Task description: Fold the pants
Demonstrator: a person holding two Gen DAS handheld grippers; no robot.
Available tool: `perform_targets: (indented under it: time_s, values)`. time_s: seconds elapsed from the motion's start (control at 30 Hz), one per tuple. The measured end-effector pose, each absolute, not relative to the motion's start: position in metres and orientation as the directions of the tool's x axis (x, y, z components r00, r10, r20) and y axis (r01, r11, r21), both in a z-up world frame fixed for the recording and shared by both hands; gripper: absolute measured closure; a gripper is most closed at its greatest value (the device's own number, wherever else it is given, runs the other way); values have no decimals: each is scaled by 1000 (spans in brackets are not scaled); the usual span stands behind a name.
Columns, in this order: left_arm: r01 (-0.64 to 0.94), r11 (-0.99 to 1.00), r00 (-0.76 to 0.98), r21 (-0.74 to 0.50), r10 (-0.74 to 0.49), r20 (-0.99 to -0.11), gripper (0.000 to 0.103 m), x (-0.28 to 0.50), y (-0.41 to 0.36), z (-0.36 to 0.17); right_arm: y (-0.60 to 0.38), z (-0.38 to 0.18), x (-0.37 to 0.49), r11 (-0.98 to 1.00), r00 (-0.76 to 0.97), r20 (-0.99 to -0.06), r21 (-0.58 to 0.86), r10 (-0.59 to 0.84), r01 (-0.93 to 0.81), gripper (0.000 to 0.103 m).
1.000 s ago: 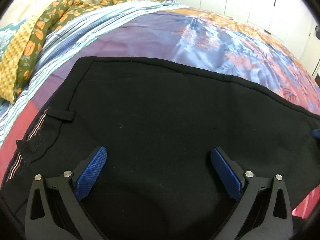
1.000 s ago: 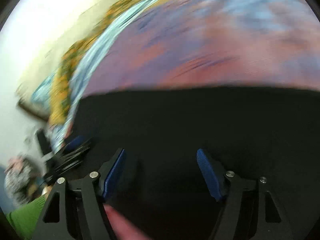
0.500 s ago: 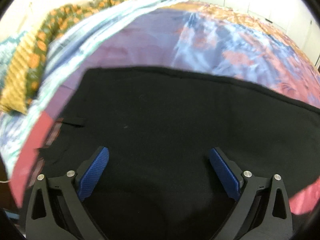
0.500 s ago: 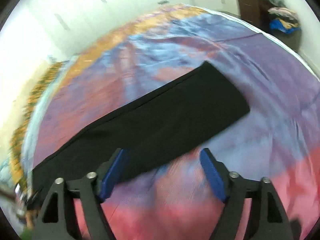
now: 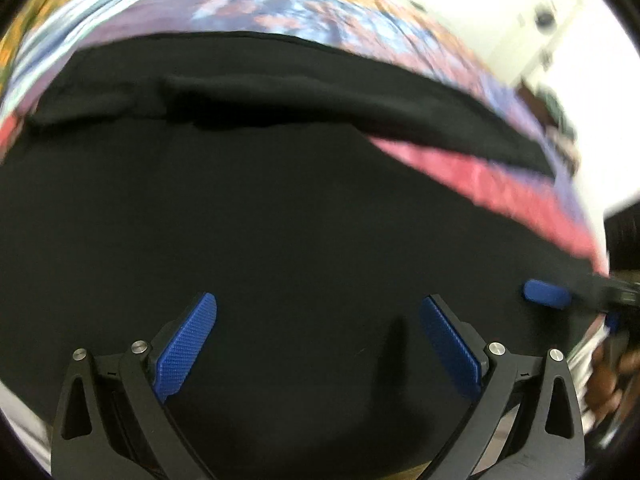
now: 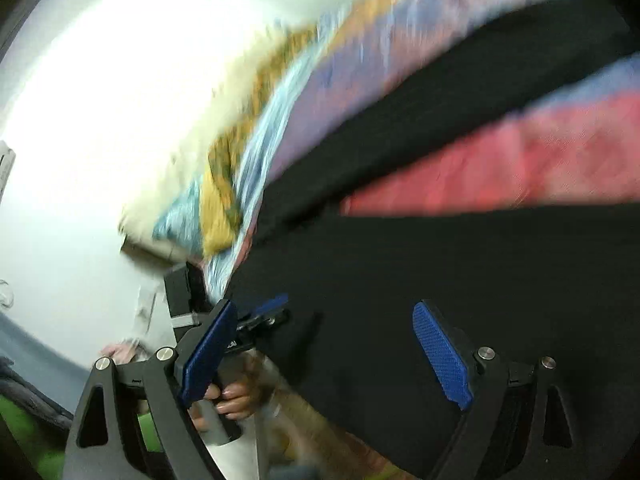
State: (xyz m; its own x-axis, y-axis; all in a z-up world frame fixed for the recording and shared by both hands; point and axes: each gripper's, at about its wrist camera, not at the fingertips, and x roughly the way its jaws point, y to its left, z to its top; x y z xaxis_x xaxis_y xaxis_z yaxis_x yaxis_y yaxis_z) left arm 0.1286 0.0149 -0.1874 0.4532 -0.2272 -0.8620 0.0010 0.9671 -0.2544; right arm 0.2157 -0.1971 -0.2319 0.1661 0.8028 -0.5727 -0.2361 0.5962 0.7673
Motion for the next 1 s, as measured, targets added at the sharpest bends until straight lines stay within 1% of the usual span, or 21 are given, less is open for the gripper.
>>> perform_targets:
  time_s: [0.03,0.07,0.1,0.17,0.2,0.27,0.33,0.43,0.53,0.63,0.7,0.77,0.8,0.83,0.93,1.0]
  values:
    - [22,975,452,-222,-208,-868,1,128,11,-187,-194,-240,220,654,134,-642,722,755,-225,17]
    - [31,979,453,-201,-193,-870,1,127,7,-187,-197,-243,220,675,122,-667,701,735,-230,21]
    - [35,982,458,-183,-178,-871,1,125,5,-188,-203,-241,219,680,128,-671,697,730,-228,22]
    - [41,988,464,-151,-152,-873,1,123,1,-190,-228,-234,214,726,170,-706,659,688,-198,20]
    - [44,990,464,-137,-141,-875,1,124,-2,-192,-242,-232,212,750,189,-726,636,661,-181,18]
    - [47,992,463,-120,-128,-877,1,124,-4,-192,-290,-233,206,802,237,-769,587,594,-105,18]
    - [46,992,462,-120,-128,-878,1,125,-4,-193,-335,-232,202,812,279,-777,584,564,-13,18]
    - [47,991,456,-122,-130,-880,1,125,-2,-191,-420,-229,189,797,370,-798,569,476,202,18]
    - [25,992,449,-122,-120,-885,1,130,-2,-184,-480,-228,176,753,425,-826,535,371,382,18]
    - [-7,987,488,-161,-137,-862,1,131,9,-162,-489,-213,170,753,459,-848,478,264,451,18]
    - [-35,986,542,-165,-120,-832,1,138,27,-140,-481,-202,173,777,475,-849,456,233,434,18]
    - [-82,985,594,-151,-74,-801,1,156,51,-122,-467,-189,186,809,496,-834,456,243,370,18]
    - [-112,984,611,-141,-43,-790,1,168,64,-116,-449,-179,199,827,507,-822,460,259,324,18]
    - [-169,978,625,-120,12,-780,1,184,84,-111,-438,-171,210,838,515,-811,467,279,281,18]
    - [-313,945,629,-91,134,-766,1,217,133,-117,-383,-147,252,863,511,-779,488,363,130,17]
    - [-413,908,582,-64,210,-786,1,231,167,-139,-333,-132,281,862,493,-751,507,438,6,16]
